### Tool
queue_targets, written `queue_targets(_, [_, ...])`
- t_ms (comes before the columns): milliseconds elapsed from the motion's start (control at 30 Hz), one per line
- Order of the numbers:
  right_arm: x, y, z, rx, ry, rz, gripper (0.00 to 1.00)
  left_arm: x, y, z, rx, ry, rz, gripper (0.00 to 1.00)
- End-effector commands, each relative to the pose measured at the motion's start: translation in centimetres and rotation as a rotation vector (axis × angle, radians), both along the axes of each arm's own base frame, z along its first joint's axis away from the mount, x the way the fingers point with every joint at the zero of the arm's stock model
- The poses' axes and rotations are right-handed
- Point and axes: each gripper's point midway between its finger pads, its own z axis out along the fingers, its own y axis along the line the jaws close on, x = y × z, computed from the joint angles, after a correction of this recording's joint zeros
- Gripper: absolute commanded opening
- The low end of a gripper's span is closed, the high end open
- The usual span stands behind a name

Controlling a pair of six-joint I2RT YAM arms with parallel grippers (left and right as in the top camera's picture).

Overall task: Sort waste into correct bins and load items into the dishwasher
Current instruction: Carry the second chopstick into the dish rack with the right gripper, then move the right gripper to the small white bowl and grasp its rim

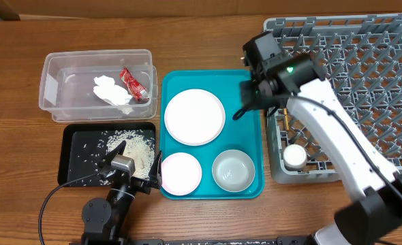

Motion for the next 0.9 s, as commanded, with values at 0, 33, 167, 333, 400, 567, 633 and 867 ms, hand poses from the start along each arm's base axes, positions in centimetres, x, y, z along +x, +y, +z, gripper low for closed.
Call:
queue_targets(0, [-2.8, 3.4, 1.3, 0.142, 0.072, 0.077, 0.49, 0.0, 0.0, 0.0, -0.014, -0.004, -0.002, 1.0])
queue_targets(33, [-3.6, 3.5, 0.6, 0.128, 0.101, 0.072, 0.49, 0.0, 0.0, 0.0, -0.014, -0.004, -0.002, 1.0])
queue_targets(167, [-6.2, 3.2, -2.8, 0.073, 0.212, 0.041, 0.5, 0.0, 0.0, 0.0, -0.014, -0.004, -0.002, 1.0])
queue_targets(333, [-8.4, 2.8, -8.0, 0.019, 0.28, 0.012, 0.51, 0.0, 0.0, 0.0, -0.014, -0.004, -0.002, 1.0])
queue_targets(400, [-9.2, 2.3, -9.9, -0.001, 0.3, 0.013, 0.51, 0.0, 0.0, 0.0, -0.014, -0.004, -0.002, 1.0])
queue_targets(567, [-9.3, 1.1, -12.4, -0.056, 0.274, 0.003, 0.53, 0.0, 0.0, 0.0, -0.014, -0.004, -0.002, 1.0])
queue_targets(633, [-8.7, 0.4, -12.4, -0.098, 0.241, -0.004, 0.56, 0.0, 0.0, 0.0, -0.014, -0.004, -0.002, 1.0])
queue_targets(867, [-9.3, -1.1, -14.1, -0.164, 0.238, 0.009, 0.55, 0.0, 0.0, 0.0, -0.014, -0.004, -0.002, 1.0])
